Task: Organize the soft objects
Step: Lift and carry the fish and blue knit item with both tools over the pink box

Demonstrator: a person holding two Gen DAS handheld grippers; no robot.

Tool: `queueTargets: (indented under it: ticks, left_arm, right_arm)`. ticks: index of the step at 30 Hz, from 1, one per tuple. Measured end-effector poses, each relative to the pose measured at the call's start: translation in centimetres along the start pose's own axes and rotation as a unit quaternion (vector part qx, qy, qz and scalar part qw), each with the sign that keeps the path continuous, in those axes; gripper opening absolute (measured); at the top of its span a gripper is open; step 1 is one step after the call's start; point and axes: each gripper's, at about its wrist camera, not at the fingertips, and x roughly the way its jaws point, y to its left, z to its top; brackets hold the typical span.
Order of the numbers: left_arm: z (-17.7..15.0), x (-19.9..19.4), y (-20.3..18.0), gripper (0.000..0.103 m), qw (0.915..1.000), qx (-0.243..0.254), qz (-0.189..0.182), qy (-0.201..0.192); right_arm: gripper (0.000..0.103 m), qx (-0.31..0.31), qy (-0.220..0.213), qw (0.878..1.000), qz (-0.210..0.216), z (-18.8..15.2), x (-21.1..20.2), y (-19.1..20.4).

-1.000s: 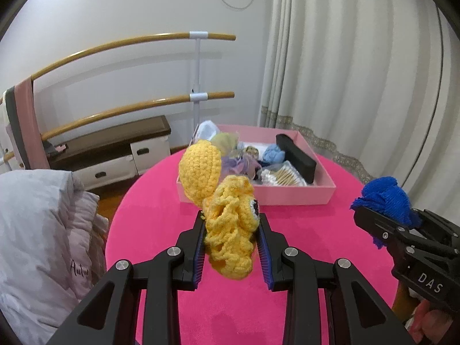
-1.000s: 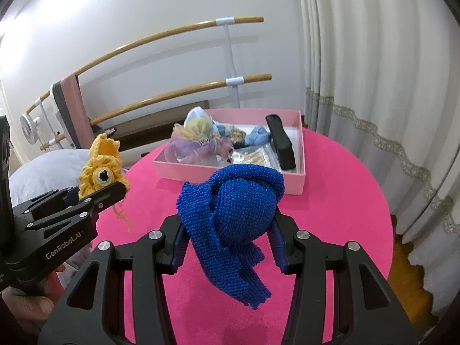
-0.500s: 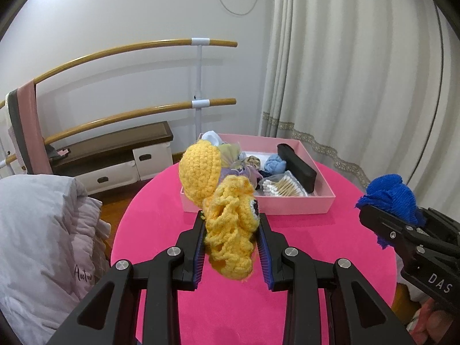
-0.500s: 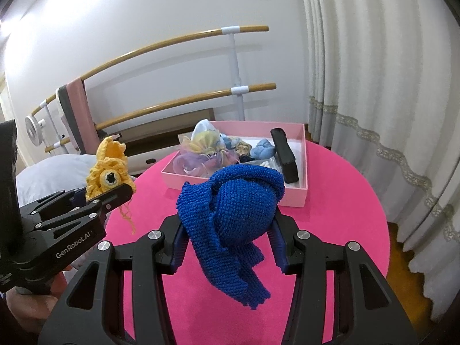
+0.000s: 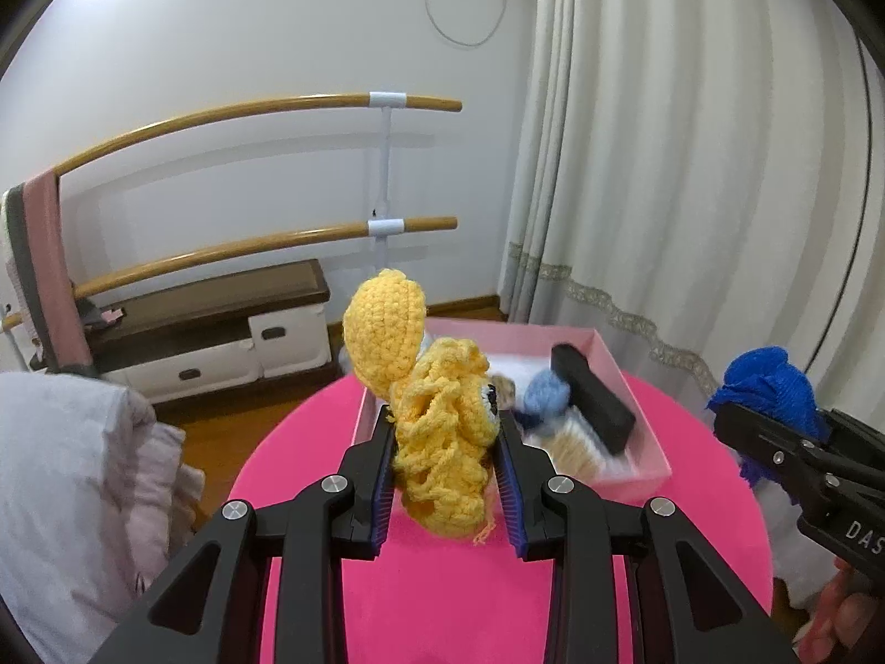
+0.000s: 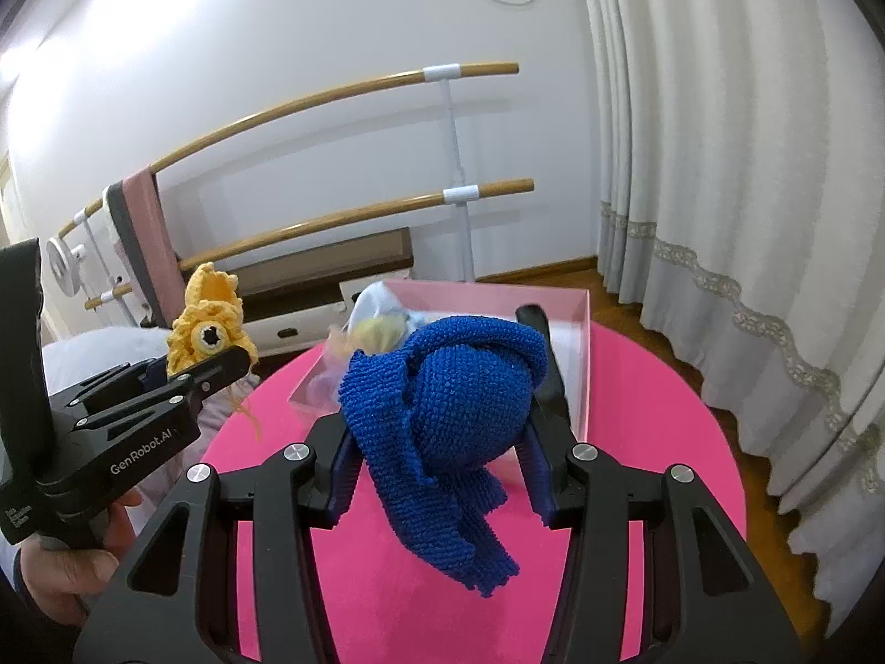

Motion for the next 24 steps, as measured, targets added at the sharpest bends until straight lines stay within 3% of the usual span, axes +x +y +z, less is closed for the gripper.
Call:
queueTargets:
  ticks: [13,24]
  left_arm:
    - [8.3,14.4,0.8,0.029,0.9995,0.001,-0.005,0.032]
    - [13.3,26.8,2.1,0.029,0.9965,-0.015,-0.013,0.081]
  right_arm:
    - [0.047,0.007,0.029,1.0,0.003,6.9,9.8,-2.6]
    - [0.047,0.047,0.072,0.996,0.016,9.3,17.8,-5.8]
